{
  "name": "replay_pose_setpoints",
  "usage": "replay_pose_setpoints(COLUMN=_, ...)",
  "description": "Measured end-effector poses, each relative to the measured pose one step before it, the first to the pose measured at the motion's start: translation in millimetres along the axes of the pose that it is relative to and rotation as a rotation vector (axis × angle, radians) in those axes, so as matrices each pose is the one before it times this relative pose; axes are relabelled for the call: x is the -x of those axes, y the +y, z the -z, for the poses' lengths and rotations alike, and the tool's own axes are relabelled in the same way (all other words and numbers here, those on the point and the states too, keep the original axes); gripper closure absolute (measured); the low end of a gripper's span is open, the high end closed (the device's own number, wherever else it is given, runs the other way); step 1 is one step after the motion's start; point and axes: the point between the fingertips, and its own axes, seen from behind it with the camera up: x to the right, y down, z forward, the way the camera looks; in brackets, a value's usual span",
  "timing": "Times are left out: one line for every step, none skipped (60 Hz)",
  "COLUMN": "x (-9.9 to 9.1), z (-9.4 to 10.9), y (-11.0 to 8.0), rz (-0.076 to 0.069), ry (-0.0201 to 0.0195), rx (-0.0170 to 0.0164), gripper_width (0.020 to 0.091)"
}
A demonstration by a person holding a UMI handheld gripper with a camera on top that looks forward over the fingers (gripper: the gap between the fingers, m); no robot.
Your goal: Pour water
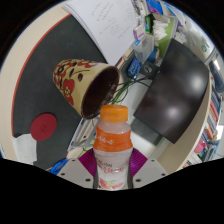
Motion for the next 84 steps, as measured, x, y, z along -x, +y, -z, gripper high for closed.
replay_pose_setpoints(x=-0.10, z=-0.60, y=0.32, rz=0.0067, ry=-0.00279, rx=0.00073, gripper_width=0.0711)
replay_pose_setpoints(x=0.54, z=0.59, y=-0.46, rz=0.0019, ry=-0.00131, rx=0.00252, gripper_width=0.0711)
replay_pose_setpoints(x=0.37, z=0.16, y=-1.16, rz=-0.0022, ry=-0.00317, rx=-0.00460, gripper_width=0.0710)
replay_pose_setpoints(x=0.23, z=0.40, y=-1.32, rz=-0.0039, ry=-0.00115, rx=-0.00335, gripper_width=0.0710)
replay_pose_setpoints(x=0.91, z=0.39, y=-0.88, rz=-0.0045, ry=-0.00321, rx=-0.00248, gripper_width=0.0710)
replay_pose_setpoints(x=1.28, z=0.33, y=-0.64, rz=-0.0052, ry=-0.00486, rx=-0.00167, gripper_width=0.0711)
replay_pose_setpoints(x=1.17, z=0.20, y=-0.56, rz=-0.0064, ry=-0.00475, rx=-0.00138, gripper_width=0.0711)
replay_pose_setpoints(x=1.18, z=0.32, y=-0.42, rz=-0.0083, ry=-0.00445, rx=-0.00148, gripper_width=0.0709)
replay_pose_setpoints(x=1.14, z=0.44, y=-0.67, rz=-0.0105, ry=-0.00522, rx=-0.00161, gripper_width=0.0711)
replay_pose_setpoints(x=1.12, z=0.57, y=-0.80, rz=-0.0138, ry=-0.00572, rx=-0.00268, gripper_width=0.0709)
replay_pose_setpoints(x=0.81, z=0.86, y=-1.27, rz=-0.0180, ry=-0.00537, rx=-0.00536, gripper_width=0.0709)
replay_pose_setpoints(x=-0.01, z=1.04, y=-1.81, rz=-0.0232, ry=-0.00251, rx=-0.00950, gripper_width=0.0709)
replay_pose_setpoints(x=-0.28, z=1.22, y=-2.03, rz=-0.0269, ry=0.00259, rx=-0.01088, gripper_width=0.0710)
replay_pose_setpoints(x=-1.24, z=2.19, y=-1.66, rz=-0.0274, ry=0.00274, rx=-0.00735, gripper_width=0.0709)
replay_pose_setpoints(x=-0.71, z=1.75, y=-2.00, rz=-0.0316, ry=-0.00159, rx=-0.01043, gripper_width=0.0710)
replay_pose_setpoints(x=-0.77, z=2.11, y=-1.99, rz=-0.0363, ry=-0.00249, rx=-0.01126, gripper_width=0.0711)
replay_pose_setpoints(x=-0.89, z=2.31, y=-2.14, rz=-0.0403, ry=-0.00413, rx=-0.01205, gripper_width=0.0711)
replay_pose_setpoints(x=-0.82, z=2.51, y=-1.60, rz=-0.0435, ry=-0.00490, rx=-0.00963, gripper_width=0.0710)
replay_pose_setpoints(x=-0.97, z=2.15, y=-0.63, rz=-0.0442, ry=-0.00543, rx=-0.00949, gripper_width=0.0710)
replay_pose_setpoints(x=-0.91, z=2.80, y=-1.10, rz=-0.0455, ry=-0.00484, rx=-0.00746, gripper_width=0.0710)
replay_pose_setpoints(x=-0.90, z=2.80, y=-1.30, rz=-0.0446, ry=-0.00697, rx=-0.00740, gripper_width=0.0710)
replay_pose_setpoints(x=-0.45, z=2.55, y=-1.13, rz=-0.0460, ry=-0.00856, rx=-0.00797, gripper_width=0.0710)
replay_pose_setpoints(x=-0.68, z=2.83, y=-1.06, rz=-0.0469, ry=-0.00798, rx=-0.00777, gripper_width=0.0711)
replay_pose_setpoints(x=-1.69, z=2.94, y=-1.38, rz=-0.0475, ry=-0.00597, rx=-0.00912, gripper_width=0.0710)
replay_pose_setpoints(x=-1.95, z=2.98, y=-1.32, rz=-0.0476, ry=-0.00407, rx=-0.00858, gripper_width=0.0710)
replay_pose_setpoints(x=-1.90, z=2.90, y=-0.97, rz=-0.0468, ry=-0.00381, rx=-0.00634, gripper_width=0.0711)
replay_pose_setpoints(x=-1.39, z=2.68, y=-0.69, rz=-0.0461, ry=-0.00426, rx=-0.00489, gripper_width=0.0710)
replay_pose_setpoints(x=-1.78, z=2.36, y=-1.03, rz=-0.0485, ry=-0.00013, rx=-0.00402, gripper_width=0.0711)
replay_pose_setpoints(x=-2.05, z=2.59, y=-0.54, rz=-0.0506, ry=-0.00277, rx=-0.00551, gripper_width=0.0710)
replay_pose_setpoints(x=-3.81, z=2.87, y=-0.44, rz=-0.0476, ry=-0.00244, rx=-0.01066, gripper_width=0.0710)
replay_pose_setpoints(x=-1.59, z=2.08, y=-0.60, rz=-0.0461, ry=-0.00169, rx=-0.00630, gripper_width=0.0710)
replay_pose_setpoints(x=-1.67, z=1.83, y=0.01, rz=-0.0435, ry=-0.00286, rx=-0.00568, gripper_width=0.0709)
replay_pose_setpoints(x=-2.07, z=2.10, y=0.16, rz=-0.0446, ry=-0.00335, rx=-0.00584, gripper_width=0.0710)
replay_pose_setpoints(x=-2.39, z=1.69, y=0.25, rz=-0.0481, ry=-0.00090, rx=-0.00705, gripper_width=0.0711)
replay_pose_setpoints(x=-2.75, z=1.65, y=0.31, rz=-0.0496, ry=0.00144, rx=-0.00719, gripper_width=0.0711)
replay_pose_setpoints(x=-2.84, z=1.47, y=0.26, rz=-0.0485, ry=0.00298, rx=-0.00761, gripper_width=0.0710)
replay_pose_setpoints(x=-2.55, z=1.32, y=0.12, rz=-0.0469, ry=0.00178, rx=-0.00892, gripper_width=0.0710)
replay_pose_setpoints(x=-0.95, z=1.12, y=-0.37, rz=-0.0469, ry=0.00659, rx=-0.01029, gripper_width=0.0710)
replay_pose_setpoints(x=-2.96, z=0.60, y=0.47, rz=-0.0465, ry=-0.00034, rx=-0.01108, gripper_width=0.0709)
replay_pose_setpoints(x=-3.02, z=0.64, y=1.02, rz=-0.0445, ry=0.00143, rx=-0.00954, gripper_width=0.0710)
replay_pose_setpoints(x=-2.79, z=0.64, y=0.78, rz=-0.0447, ry=0.00173, rx=-0.00787, gripper_width=0.0710)
replay_pose_setpoints(x=-2.64, z=0.71, y=1.11, rz=-0.0449, ry=0.00118, rx=-0.00689, gripper_width=0.0709)
replay_pose_setpoints(x=-2.26, z=0.41, y=0.97, rz=-0.0448, ry=0.00134, rx=-0.00821, gripper_width=0.0709)
replay_pose_setpoints(x=-1.99, z=0.41, y=1.11, rz=-0.0438, ry=0.00105, rx=-0.00877, gripper_width=0.0710)
replay_pose_setpoints(x=-1.73, z=-0.02, y=1.43, rz=-0.0429, ry=0.00033, rx=-0.00817, gripper_width=0.0710)
replay_pose_setpoints(x=-1.66, z=0.02, y=2.57, rz=-0.0432, ry=-0.00010, rx=-0.00505, gripper_width=0.0709)
replay_pose_setpoints(x=-1.41, z=-0.51, y=2.63, rz=-0.0436, ry=-0.00041, rx=-0.00380, gripper_width=0.0709)
replay_pose_setpoints(x=5.37, z=-0.06, y=2.67, rz=-0.0455, ry=0.01572, rx=-0.00491, gripper_width=0.0711)
replay_pose_setpoints(x=-2.71, z=-0.41, y=2.63, rz=-0.0422, ry=-0.01024, rx=-0.00557, gripper_width=0.0709)
replay_pose_setpoints(x=-2.06, z=-1.77, y=2.77, rz=-0.0403, ry=-0.01073, rx=-0.00301, gripper_width=0.0710)
replay_pose_setpoints(x=-0.56, z=-1.08, y=3.39, rz=-0.0398, ry=-0.00620, rx=-0.00208, gripper_width=0.0709)
replay_pose_setpoints(x=-1.24, z=-1.38, y=3.33, rz=-0.0377, ry=-0.00426, rx=-0.00084, gripper_width=0.0709)
replay_pose_setpoints(x=-0.74, z=-1.67, y=3.23, rz=-0.0335, ry=-0.00290, rx=-0.00089, gripper_width=0.0710)
replay_pose_setpoints(x=-0.59, z=-2.09, y=3.47, rz=-0.0301, ry=-0.00328, rx=-0.00097, gripper_width=0.0710)
replay_pose_setpoints(x=-0.08, z=-2.41, y=3.80, rz=-0.0244, ry=-0.00450, rx=0.00094, gripper_width=0.0710)
replay_pose_setpoints(x=-0.46, z=-2.44, y=3.56, rz=-0.0188, ry=-0.00316, rx=0.00101, gripper_width=0.0710)
replay_pose_setpoints(x=1.88, z=-1.93, y=3.72, rz=-0.0141, ry=0.00538, rx=-0.00480, gripper_width=0.0710)
replay_pose_setpoints(x=-1.70, z=-2.53, y=2.06, rz=-0.0069, ry=-0.00369, rx=-0.00302, gripper_width=0.0709)
replay_pose_setpoints(x=0.69, z=-2.61, y=3.93, rz=-0.0047, ry=-0.00289, rx=-0.00382, gripper_width=0.0711)
replay_pose_setpoints(x=-0.92, z=-2.49, y=3.68, rz=-0.0038, ry=-0.00285, rx=0.00113, gripper_width=0.0711)
replay_pose_setpoints(x=-1.55, z=-2.85, y=4.83, rz=-0.0035, ry=0.00159, rx=0.00435, gripper_width=0.0711)
replay_pose_setpoints(x=-1.11, z=-2.62, y=5.00, rz=-0.0033, ry=0.00296, rx=0.00610, gripper_width=0.0711)
replay_pose_setpoints(x=-0.07, z=-2.91, y=4.72, rz=-0.0032, ry=-0.00031, rx=0.00445, gripper_width=0.0712)
replay_pose_setpoints(x=0.51, z=-2.76, y=4.44, rz=-0.0039, ry=-0.00388, rx=0.00274, gripper_width=0.0712)
replay_pose_setpoints(x=0.37, z=-2.68, y=4.38, rz=-0.0057, ry=-0.00401, rx=0.00098, gripper_width=0.0710)
replay_pose_setpoints(x=-0.11, z=-2.58, y=4.19, rz=-0.0065, ry=-0.00154, rx=0.00081, gripper_width=0.0710)
replay_pose_setpoints(x=-0.23, z=-2.47, y=4.68, rz=-0.0047, ry=-0.00088, rx=0.00380, gripper_width=0.0710)
replay_pose_setpoints(x=2.95, z=-2.29, y=5.27, rz=-0.0050, ry=0.00412, rx=0.00699, gripper_width=0.0711)
replay_pose_setpoints(x=-0.98, z=-2.43, y=5.18, rz=-0.0059, ry=-0.00249, rx=0.00401, gripper_width=0.0711)
replay_pose_setpoints(x=-1.01, z=-1.72, y=4.30, rz=-0.0080, ry=-0.00038, rx=0.00387, gripper_width=0.0711)
replay_pose_setpoints(x=-0.70, z=-1.35, y=3.92, rz=-0.0089, ry=0.00039, rx=0.00275, gripper_width=0.0711)
replay_pose_setpoints(x=-0.17, z=-1.24, y=4.00, rz=-0.0087, ry=-0.00133, rx=0.00276, gripper_width=0.0711)
replay_pose_setpoints(x=-0.30, z=-1.02, y=4.51, rz=-0.0079, ry=-0.00301, rx=0.00380, gripper_width=0.0711)
replay_pose_setpoints(x=-0.67, z=-0.99, y=4.76, rz=-0.0073, ry=-0.00188, rx=0.00571, gripper_width=0.0709)
replay_pose_setpoints(x=-0.82, z=-0.71, y=5.45, rz=-0.0044, ry=-0.00050, rx=0.00728, gripper_width=0.0704)
replay_pose_setpoints(x=0.68, z=2.17, y=-1.40, rz=0.0009, ry=-0.00305, rx=-0.01036, gripper_width=0.0708)
replay_pose_setpoints(x=-1.26, z=0.93, y=-2.06, rz=0.0072, ry=-0.00033, rx=-0.02465, gripper_width=0.0709)
replay_pose_setpoints(x=-2.45, z=-0.19, y=3.39, rz=0.0097, ry=0.00871, rx=-0.00240, gripper_width=0.0710)
replay_pose_setpoints(x=-0.38, z=3.17, y=-0.20, rz=0.0134, ry=0.00750, rx=0.00150, gripper_width=0.0709)
replay_pose_setpoints(x=0.49, z=0.50, y=0.49, rz=0.0104, ry=0.00133, rx=-0.01070, gripper_width=0.0709)
replay_pose_setpoints(x=-0.04, z=1.34, y=0.84, rz=0.0077, ry=0.00127, rx=-0.00647, gripper_width=0.0709)
replay_pose_setpoints(x=-0.47, z=1.27, y=-0.32, rz=0.0016, ry=0.00215, rx=-0.00733, gripper_width=0.0709)
replay_pose_setpoints(x=-1.08, z=0.77, y=0.10, rz=-0.0032, ry=0.00422, rx=-0.00473, gripper_width=0.0709)
replay_pose_setpoints(x=-0.59, z=0.32, y=-0.29, rz=-0.0061, ry=0.00340, rx=-0.00487, gripper_width=0.0709)
